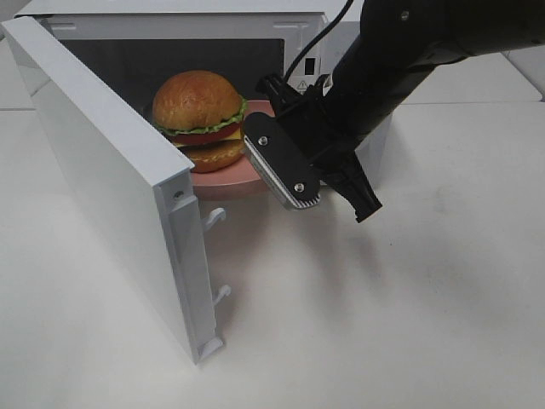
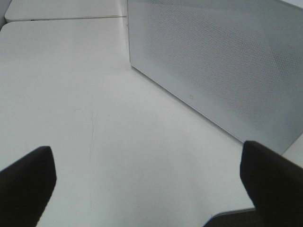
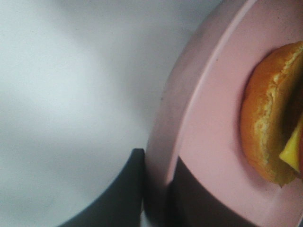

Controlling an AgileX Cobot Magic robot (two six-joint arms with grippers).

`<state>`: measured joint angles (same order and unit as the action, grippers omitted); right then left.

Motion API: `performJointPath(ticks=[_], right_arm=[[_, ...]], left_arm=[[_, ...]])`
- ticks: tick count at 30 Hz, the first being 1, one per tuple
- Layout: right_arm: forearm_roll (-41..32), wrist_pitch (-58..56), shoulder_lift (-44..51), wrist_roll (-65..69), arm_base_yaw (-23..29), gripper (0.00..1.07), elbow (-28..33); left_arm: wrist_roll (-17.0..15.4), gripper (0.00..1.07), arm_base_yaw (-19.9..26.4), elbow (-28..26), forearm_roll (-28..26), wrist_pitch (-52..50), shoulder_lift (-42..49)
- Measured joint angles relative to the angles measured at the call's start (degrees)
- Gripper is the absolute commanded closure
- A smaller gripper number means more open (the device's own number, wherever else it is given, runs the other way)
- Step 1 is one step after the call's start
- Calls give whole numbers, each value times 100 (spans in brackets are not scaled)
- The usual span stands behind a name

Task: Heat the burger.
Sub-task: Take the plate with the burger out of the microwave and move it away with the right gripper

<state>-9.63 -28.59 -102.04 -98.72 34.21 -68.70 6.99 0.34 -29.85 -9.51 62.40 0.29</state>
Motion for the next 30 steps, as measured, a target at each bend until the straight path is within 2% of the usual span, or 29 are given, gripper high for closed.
performJointPath(ticks=[5, 8, 10, 16, 21, 24, 26, 30], right_arm=[[46, 120, 418, 40, -11, 107, 544], [57, 155, 487, 40, -23, 107, 636], [69, 304, 716, 52, -40, 107, 963], [69, 401, 1008, 92, -40, 107, 1249], [69, 533, 1484, 201, -40, 107, 1765], [69, 539, 1553, 206, -40, 107, 1856], [69, 636, 1839, 292, -40, 107, 2189], [69, 710, 2057, 413, -40, 107, 2389]], left_arm=[[0, 9, 0, 0, 0, 0, 0], [0, 9, 0, 0, 0, 0, 0], [0, 9, 0, 0, 0, 0, 0], [0, 9, 0, 0, 0, 0, 0], [0, 9, 0, 0, 0, 0, 0], [0, 9, 0, 0, 0, 0, 0], [0, 9, 0, 0, 0, 0, 0], [0, 9, 0, 0, 0, 0, 0]])
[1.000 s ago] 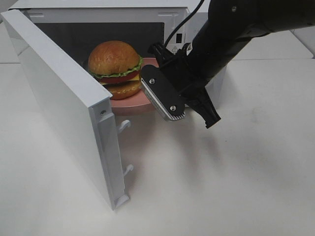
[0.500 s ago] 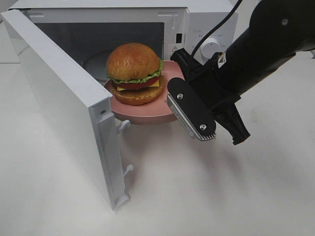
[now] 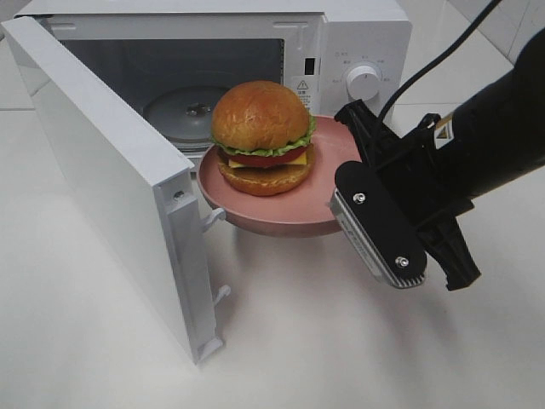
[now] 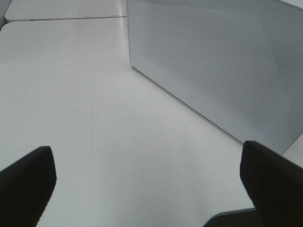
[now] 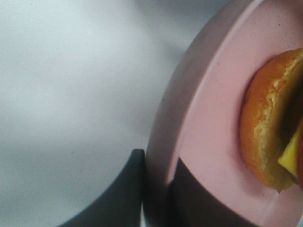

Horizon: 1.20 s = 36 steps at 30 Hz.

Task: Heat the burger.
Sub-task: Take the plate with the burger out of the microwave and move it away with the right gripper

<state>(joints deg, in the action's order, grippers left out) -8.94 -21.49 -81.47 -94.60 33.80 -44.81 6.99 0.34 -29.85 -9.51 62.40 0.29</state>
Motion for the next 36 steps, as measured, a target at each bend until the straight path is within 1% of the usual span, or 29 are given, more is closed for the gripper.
performJointPath(ticks=[1, 8, 11, 29, 35, 36], right_arm=[[0, 52, 155, 80, 0, 107, 143], [-6, 63, 602, 258, 0, 107, 481], [-6, 63, 934, 384, 0, 107, 699], [17, -149, 2091, 647, 0, 107, 1444], [367, -252, 2561, 1089, 0, 107, 1713], [527, -378, 2739, 1289, 0, 107, 1782]], left_arm=[[0, 9, 0, 0, 0, 0, 0], [0, 9, 0, 0, 0, 0, 0], [0, 9, 0, 0, 0, 0, 0], [0, 9, 0, 0, 0, 0, 0], [0, 9, 0, 0, 0, 0, 0], [0, 9, 0, 0, 0, 0, 0]])
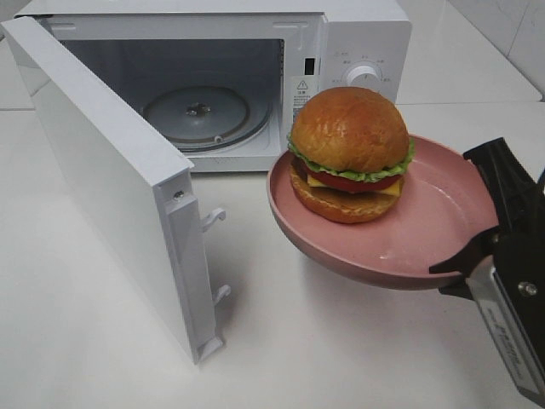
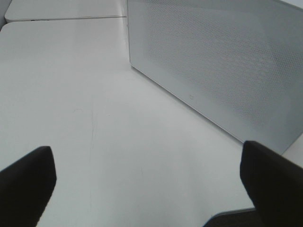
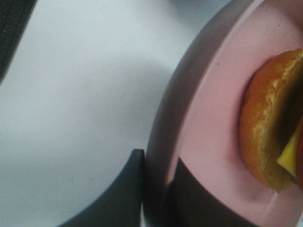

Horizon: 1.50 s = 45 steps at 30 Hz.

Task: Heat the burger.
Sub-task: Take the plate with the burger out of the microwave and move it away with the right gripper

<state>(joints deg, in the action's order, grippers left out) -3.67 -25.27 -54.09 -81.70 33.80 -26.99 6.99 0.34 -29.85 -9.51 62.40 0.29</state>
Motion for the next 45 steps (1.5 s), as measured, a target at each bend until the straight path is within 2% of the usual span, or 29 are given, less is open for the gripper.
performJointPath(ticks=[11, 23, 27, 29, 45], right_arm=[[922, -1049, 945, 1100, 0, 107, 40], [1484, -1788, 1484, 2263, 0, 106, 69], [1719, -1879, 1524, 2722, 0, 106, 69], [2108, -2045, 1530, 3415, 0, 106, 69], [3025, -2681, 1570, 5798, 0, 106, 80]], left_arm=[[0, 9, 0, 0, 0, 0, 0], [0, 9, 0, 0, 0, 0, 0], [0, 9, 0, 0, 0, 0, 0], [0, 9, 0, 0, 0, 0, 0], [0, 9, 0, 0, 0, 0, 0]])
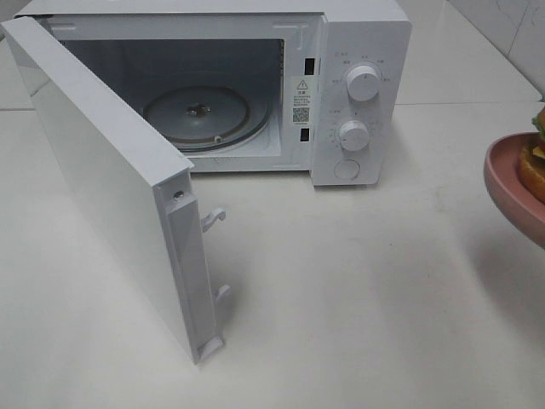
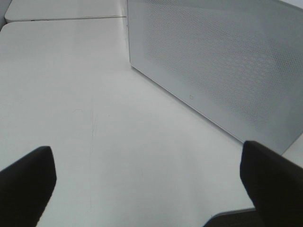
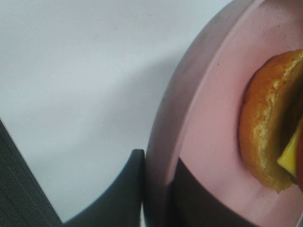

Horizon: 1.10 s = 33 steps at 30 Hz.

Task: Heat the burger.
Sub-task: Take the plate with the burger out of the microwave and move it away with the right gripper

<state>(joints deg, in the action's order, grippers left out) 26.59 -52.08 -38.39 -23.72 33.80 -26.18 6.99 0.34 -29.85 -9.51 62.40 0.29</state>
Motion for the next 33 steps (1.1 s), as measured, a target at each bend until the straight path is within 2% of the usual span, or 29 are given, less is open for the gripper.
performJointPath(ticks=[9, 18, 28, 33], right_arm=[[464, -11, -23, 1518, 0, 106, 561], [1123, 74, -103, 2871, 0, 106, 573], [1473, 212, -1312, 4005, 0, 105, 567], [1547, 315, -2011, 4905, 0, 105, 332]], left_arm=[[0, 9, 0, 0, 0, 0, 0], [0, 9, 0, 0, 0, 0, 0], [0, 9, 0, 0, 0, 0, 0], [0, 9, 0, 0, 0, 0, 0]])
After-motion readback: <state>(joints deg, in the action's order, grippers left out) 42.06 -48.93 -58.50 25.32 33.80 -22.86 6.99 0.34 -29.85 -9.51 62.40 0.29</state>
